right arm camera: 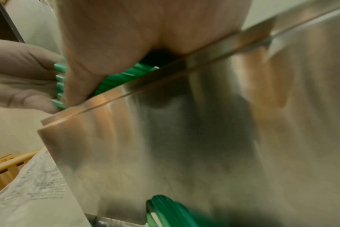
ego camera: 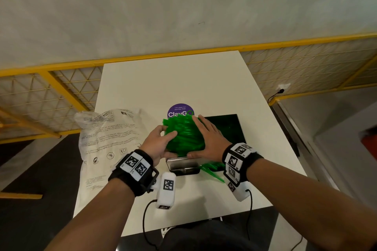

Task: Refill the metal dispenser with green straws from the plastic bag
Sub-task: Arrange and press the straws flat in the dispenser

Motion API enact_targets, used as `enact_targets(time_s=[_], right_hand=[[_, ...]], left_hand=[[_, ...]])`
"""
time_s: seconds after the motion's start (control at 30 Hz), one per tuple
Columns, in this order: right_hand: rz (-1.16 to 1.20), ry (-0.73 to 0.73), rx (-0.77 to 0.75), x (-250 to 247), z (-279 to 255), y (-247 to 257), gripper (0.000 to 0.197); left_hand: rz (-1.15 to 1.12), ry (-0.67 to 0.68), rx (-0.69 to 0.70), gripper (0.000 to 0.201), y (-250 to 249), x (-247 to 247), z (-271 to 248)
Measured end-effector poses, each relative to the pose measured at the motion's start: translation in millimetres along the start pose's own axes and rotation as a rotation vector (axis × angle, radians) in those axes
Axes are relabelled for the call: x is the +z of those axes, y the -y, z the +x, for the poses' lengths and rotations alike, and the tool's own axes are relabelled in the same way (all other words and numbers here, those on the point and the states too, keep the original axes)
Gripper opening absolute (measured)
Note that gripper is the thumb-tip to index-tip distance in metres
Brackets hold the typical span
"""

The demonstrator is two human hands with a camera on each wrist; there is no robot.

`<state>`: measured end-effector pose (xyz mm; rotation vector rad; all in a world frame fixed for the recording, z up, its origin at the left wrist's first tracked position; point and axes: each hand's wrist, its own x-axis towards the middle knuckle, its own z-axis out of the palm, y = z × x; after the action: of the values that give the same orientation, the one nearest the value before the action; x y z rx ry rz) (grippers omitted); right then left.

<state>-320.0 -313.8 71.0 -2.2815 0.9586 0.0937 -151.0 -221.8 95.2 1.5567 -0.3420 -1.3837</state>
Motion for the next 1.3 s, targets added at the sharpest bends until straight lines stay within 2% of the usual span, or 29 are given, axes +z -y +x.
enact_targets(time_s=[0.1,0.3,0.67,0.9,1.0,1.2,1.3], right_hand=[[-0.023,-0.004,-0.014,1,0,-1,0.112],[-0.072,0.001,-0.03,4,2,-1,0.107],[-0.11,-0.066,-0.089,7,7,8,0.108],[-0.134,-0.049,-0.079,6,6,12,0.108],[-0.113,-0.029,-0.063,7,7,12,0.108],[-0.096,-0.058,0.013,11,6,9,0.104],[-0.098,-0.047,0.075,11,7,9,0.106]], left_hand=[[-0.029,-0.009,0.009,0.009,1,1,1],[-0.055,-0.046,0.04,0.008,5,1,2],[-0.173,-0.093,0.104,0.017,13,-3,-2],[-0.216,-0.115,0.147,0.017,21,-5,-4],[-0.005,-0.146,0.192,0.014,18,-4,-5],[0.625,-0.294,0.399,0.028,14,-3,-9],[0.736,-0.325,0.451,0.034,11,0,-16]])
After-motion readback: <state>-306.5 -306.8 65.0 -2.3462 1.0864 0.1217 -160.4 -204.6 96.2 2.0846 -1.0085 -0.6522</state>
